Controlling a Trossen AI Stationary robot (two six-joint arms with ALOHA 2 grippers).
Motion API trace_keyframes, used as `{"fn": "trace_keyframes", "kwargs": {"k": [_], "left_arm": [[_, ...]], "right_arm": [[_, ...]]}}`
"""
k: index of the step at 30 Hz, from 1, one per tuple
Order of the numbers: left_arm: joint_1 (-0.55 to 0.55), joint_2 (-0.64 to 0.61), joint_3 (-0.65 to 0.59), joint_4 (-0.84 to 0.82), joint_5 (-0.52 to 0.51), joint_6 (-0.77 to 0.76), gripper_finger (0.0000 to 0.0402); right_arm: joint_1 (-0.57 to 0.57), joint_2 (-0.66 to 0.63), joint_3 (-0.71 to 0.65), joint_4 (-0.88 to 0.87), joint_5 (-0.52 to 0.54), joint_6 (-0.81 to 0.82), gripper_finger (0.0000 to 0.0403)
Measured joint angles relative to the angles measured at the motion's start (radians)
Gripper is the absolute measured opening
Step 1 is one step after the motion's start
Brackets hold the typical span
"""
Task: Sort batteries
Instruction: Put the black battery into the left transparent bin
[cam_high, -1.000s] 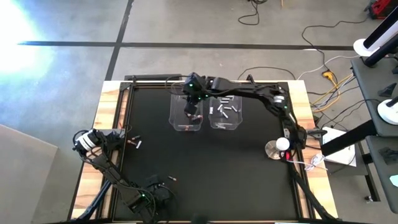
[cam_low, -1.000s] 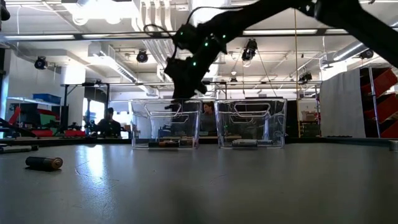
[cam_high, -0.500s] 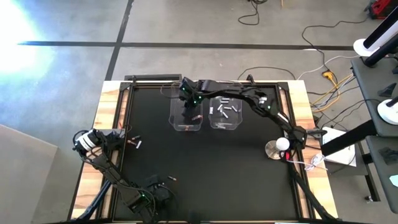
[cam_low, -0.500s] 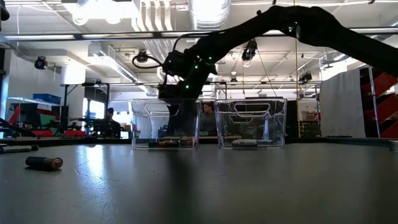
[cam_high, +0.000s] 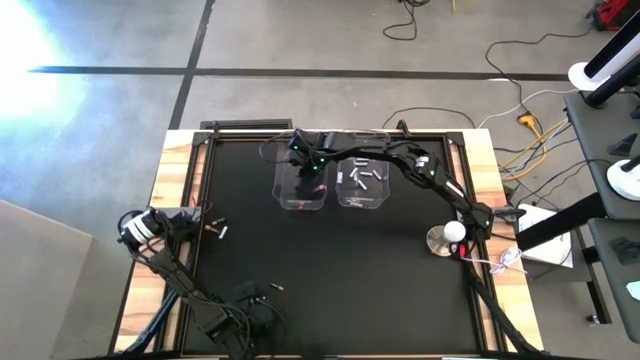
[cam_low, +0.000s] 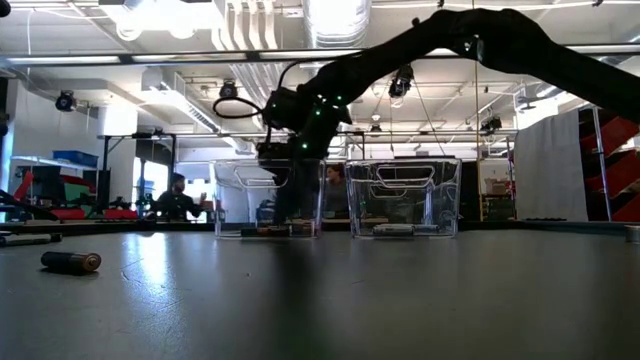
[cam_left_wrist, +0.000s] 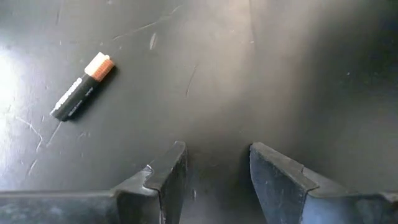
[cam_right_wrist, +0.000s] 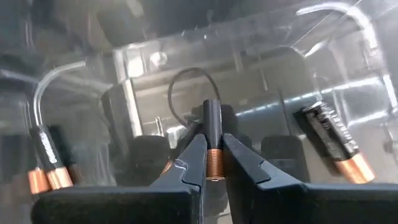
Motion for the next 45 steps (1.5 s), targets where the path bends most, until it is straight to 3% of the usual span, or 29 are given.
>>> {"fn": "trace_keyframes", "kwargs": {"k": [14,21,26,30,36,39,45], "left_arm": [[-0.001,0.0,0.019,-0.017,-0.034,0.053,0.0157],[-0.001,-0.042,0.019,-0.047,-0.124,0.1,0.0157],[0.033,-0.092,0.018,-0.116,-0.149,0.166,0.0157],[0.086,-0.125,0.002,-0.124,-0.122,0.235,0.0171],[0.185,-0.127,0.0,-0.128,-0.037,0.417,0.0224],[0.218,-0.127,0.0,-0.126,0.0,0.5,0.0248],[0.246,-0.127,0.0,-0.124,0.127,0.569,0.0254]], "right_arm": [[0.007,-0.002,-0.021,-0.007,0.0,-0.012,0.0035],[0.018,-0.03,0.024,-0.055,0.005,-0.023,0.0117],[0.074,-0.185,0.096,-0.195,0.074,-0.052,0.017],[0.199,-0.361,0.092,-0.278,0.21,-0.058,0.0184],[0.497,-0.606,0.01,-0.307,0.347,-0.002,0.0171],[0.658,-0.688,-0.077,-0.308,0.419,0.058,0.0157],[0.928,-0.819,-0.34,-0.305,0.726,0.272,0.0129]]}}
